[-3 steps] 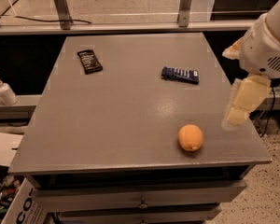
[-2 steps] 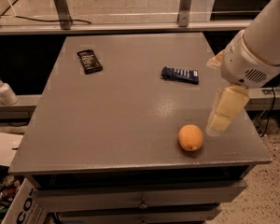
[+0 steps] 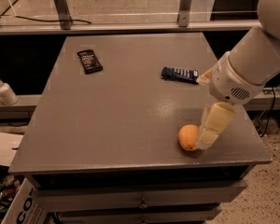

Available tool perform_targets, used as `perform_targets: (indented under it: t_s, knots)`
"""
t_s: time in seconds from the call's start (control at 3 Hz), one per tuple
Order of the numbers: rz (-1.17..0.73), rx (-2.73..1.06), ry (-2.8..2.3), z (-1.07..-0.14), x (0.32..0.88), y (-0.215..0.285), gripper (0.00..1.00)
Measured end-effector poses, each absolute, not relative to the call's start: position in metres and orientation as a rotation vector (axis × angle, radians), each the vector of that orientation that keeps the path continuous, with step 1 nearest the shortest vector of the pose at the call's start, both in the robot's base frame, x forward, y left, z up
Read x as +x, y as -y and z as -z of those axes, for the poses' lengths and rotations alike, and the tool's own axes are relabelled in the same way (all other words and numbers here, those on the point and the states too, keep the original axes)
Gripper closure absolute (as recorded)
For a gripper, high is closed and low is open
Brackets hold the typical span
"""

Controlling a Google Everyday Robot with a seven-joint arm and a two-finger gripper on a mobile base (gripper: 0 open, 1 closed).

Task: Move orange near rxbar blueberry

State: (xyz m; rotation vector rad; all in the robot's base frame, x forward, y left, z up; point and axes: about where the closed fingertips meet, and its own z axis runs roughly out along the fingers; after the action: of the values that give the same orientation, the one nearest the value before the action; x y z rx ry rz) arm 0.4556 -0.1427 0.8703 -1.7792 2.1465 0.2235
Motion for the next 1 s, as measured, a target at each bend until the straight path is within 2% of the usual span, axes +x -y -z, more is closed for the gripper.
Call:
perform_targets:
  t_s: [1.0]
  knots:
    - [-0.343, -1.841, -2.096, -0.842, 0.432, 0.122, 0.00]
